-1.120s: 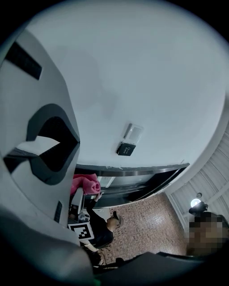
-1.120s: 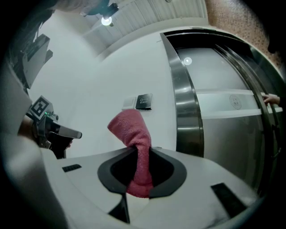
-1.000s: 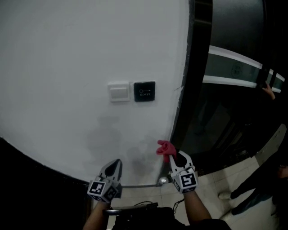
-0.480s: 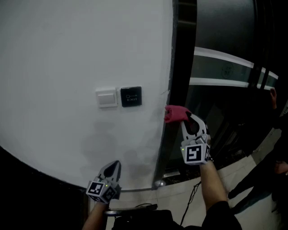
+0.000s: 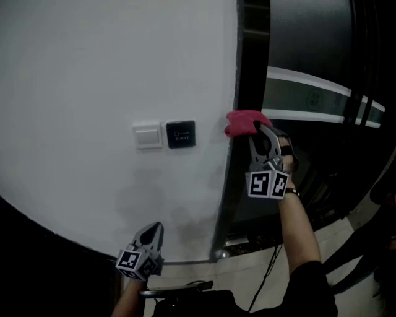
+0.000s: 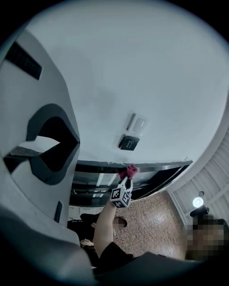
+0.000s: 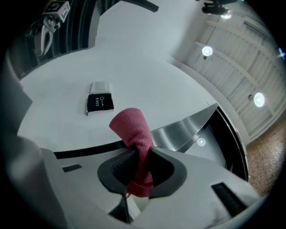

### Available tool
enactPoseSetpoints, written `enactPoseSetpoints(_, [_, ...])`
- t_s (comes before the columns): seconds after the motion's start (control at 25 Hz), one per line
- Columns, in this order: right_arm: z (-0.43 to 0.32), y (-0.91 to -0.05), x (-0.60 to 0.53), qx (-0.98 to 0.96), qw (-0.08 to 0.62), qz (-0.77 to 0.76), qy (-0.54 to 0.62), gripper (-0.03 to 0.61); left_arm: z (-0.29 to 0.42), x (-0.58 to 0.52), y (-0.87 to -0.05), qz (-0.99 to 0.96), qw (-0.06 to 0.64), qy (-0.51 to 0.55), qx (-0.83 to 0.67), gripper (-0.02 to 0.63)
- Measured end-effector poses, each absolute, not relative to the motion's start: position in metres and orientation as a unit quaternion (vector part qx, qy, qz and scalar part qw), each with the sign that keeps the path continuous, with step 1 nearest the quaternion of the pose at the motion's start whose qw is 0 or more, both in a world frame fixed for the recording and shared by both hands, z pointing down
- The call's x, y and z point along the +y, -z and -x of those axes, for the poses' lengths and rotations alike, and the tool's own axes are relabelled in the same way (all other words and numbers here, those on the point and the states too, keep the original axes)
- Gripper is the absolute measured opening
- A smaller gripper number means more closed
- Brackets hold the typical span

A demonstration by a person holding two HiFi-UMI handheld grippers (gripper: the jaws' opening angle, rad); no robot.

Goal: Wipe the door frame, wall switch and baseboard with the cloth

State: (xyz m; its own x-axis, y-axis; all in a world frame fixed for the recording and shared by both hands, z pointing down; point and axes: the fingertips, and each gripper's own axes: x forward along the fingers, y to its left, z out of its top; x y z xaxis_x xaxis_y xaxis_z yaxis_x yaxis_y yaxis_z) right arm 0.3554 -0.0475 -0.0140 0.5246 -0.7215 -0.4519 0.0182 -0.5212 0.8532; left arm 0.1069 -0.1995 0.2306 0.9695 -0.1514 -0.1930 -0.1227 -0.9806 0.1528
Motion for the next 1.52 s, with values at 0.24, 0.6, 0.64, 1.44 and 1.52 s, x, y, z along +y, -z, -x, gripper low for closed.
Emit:
enactPoseSetpoints(0.24, [-0.366,-0.028,-0.064,-0.245,0.457,-0.754,0.402,0.066,-0.098,-0.204,-0.234,-0.990,0.075,0.094,-0.076,0.003])
enactPoseSetpoints(0.6, [-0.368,-0.068,-0.066,-0.259,0.486,-0.745,0.376,0.066,-0.102,-0.202,-0.246,-0.991,0.082,0.086,-0.065,0.003])
enactPoseSetpoints(0.64, [-0.369,-0.076,-0.066,-0.260,0.488,-0.745,0.373,0.066,-0.103,-0.202,-0.246,-0.991,0.083,0.085,-0.064,0.003])
enactPoseSetpoints(1.44, [-0.371,-0.240,-0.070,-0.339,0.531,-0.728,0.273,0.066,-0.113,-0.192,-0.256,-0.992,0.087,0.070,-0.058,0.003])
enactPoseSetpoints(1.52, [-0.370,-0.249,-0.069,-0.343,0.531,-0.728,0.267,0.066,-0.112,-0.191,-0.258,-0.992,0.087,0.068,-0.058,0.003])
